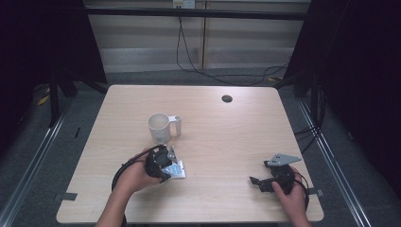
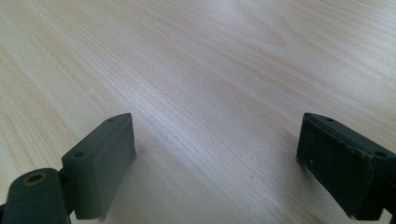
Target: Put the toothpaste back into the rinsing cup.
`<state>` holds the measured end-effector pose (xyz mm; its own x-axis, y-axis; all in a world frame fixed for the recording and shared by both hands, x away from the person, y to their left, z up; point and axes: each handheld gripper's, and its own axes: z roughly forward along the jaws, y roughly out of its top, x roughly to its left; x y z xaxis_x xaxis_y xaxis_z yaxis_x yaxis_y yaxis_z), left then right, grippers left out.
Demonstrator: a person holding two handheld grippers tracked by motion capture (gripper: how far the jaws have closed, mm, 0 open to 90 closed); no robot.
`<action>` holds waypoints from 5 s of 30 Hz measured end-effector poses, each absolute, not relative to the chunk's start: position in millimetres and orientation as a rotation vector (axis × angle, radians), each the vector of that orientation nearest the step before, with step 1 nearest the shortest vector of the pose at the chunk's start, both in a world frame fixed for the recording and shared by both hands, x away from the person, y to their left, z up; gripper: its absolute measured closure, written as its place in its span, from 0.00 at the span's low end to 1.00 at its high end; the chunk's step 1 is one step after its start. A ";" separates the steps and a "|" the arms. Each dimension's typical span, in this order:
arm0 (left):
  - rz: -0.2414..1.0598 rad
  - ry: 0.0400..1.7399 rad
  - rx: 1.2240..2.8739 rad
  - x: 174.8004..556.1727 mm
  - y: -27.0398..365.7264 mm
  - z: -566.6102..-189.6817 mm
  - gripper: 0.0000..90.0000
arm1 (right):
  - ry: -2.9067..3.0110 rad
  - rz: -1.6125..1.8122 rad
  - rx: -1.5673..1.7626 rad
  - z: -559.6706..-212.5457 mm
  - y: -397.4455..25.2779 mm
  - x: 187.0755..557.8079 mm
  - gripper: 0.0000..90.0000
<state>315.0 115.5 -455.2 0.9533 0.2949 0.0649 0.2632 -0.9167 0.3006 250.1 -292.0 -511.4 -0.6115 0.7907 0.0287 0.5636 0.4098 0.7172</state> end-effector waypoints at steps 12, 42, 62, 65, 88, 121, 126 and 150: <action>0.111 0.537 2.715 313.6 117.2 -448.0 0.78 | 2.357 1.019 1.165 -511.6 -292.0 250.8 0.12; 0.220 0.737 2.260 314.9 147.2 -407.4 0.78 | 2.357 1.018 1.170 -511.4 -291.9 250.5 0.12; 0.291 0.798 2.075 320.5 149.9 -384.0 0.78 | 2.357 1.019 1.165 -511.6 -292.0 250.8 0.12; 0.300 0.807 2.048 321.2 150.1 -381.1 0.78 | 2.357 1.019 1.165 -511.6 -292.0 250.8 0.12; 0.379 0.842 1.919 326.5 149.5 -363.6 0.78 | 2.357 1.018 1.168 -511.5 -292.0 250.6 0.12; 0.494 0.880 1.794 344.7 142.4 -340.0 0.78 | 2.357 1.019 1.166 -511.5 -292.0 250.7 0.12; 0.506 0.893 1.771 349.6 141.6 -339.7 0.78 | 2.357 1.019 1.165 -511.6 -292.0 250.7 0.12; 0.532 0.925 1.722 367.0 139.1 -336.9 0.78 | 2.357 1.018 1.168 -511.5 -291.9 250.5 0.12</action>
